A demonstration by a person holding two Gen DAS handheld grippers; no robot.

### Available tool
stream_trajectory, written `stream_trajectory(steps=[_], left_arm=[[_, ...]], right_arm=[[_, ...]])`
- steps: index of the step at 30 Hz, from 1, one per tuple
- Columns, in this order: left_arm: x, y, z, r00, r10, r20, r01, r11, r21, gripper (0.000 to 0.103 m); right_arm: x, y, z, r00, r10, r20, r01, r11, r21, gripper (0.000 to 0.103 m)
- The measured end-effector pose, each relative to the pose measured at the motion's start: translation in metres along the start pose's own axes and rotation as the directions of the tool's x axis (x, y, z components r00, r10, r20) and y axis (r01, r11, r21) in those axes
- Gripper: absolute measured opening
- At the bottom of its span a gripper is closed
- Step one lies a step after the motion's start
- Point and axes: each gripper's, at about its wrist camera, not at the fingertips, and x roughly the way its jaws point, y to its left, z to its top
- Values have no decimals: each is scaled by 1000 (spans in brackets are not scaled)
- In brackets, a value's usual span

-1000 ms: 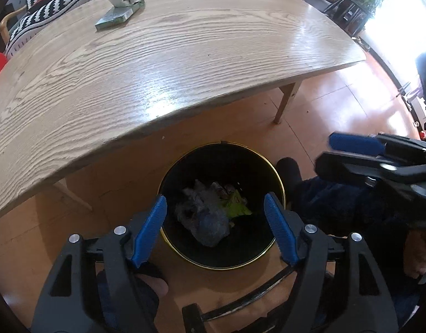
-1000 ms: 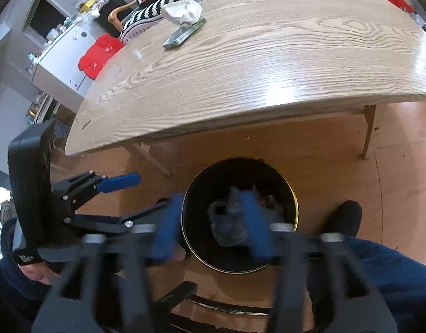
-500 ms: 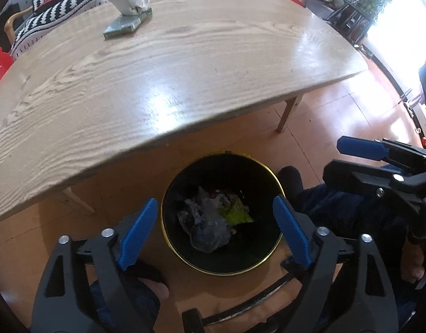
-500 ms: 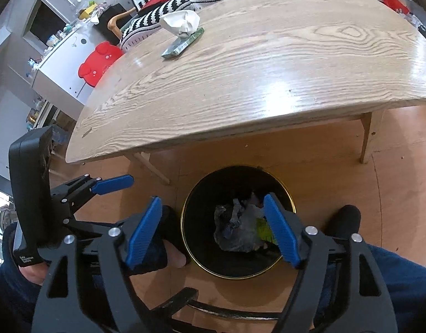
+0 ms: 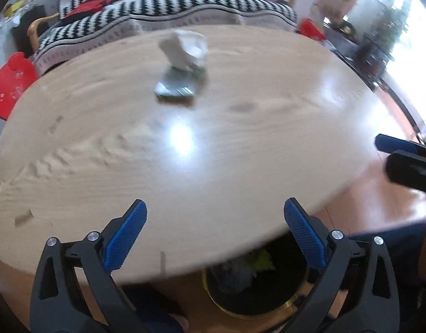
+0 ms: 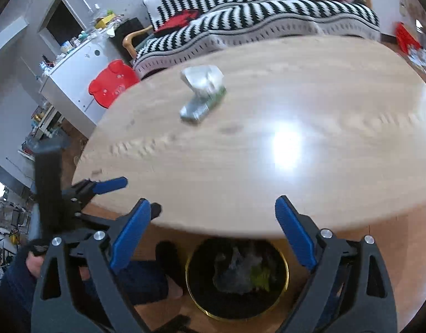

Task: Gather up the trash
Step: 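Grasp the paper cup with the right gripper while the left grasps the cigarette pack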

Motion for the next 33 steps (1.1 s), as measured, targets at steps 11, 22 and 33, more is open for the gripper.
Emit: stream_trajectory(steps=[11, 22, 33], left_arm=[[50, 53, 57, 997, 10, 79, -8, 1000, -27, 96], [76, 57, 68, 996, -75, 49, 79, 993, -88, 96], [100, 57, 92, 996, 3, 87, 3, 997, -73, 96]], right_arm=[[124, 3, 129, 1000, 13, -9, -13, 998, -57, 92], [216, 13, 169, 999, 10, -48, -15, 995, -99, 92], [217, 5, 170, 999, 20, -34, -24, 994, -106, 72]])
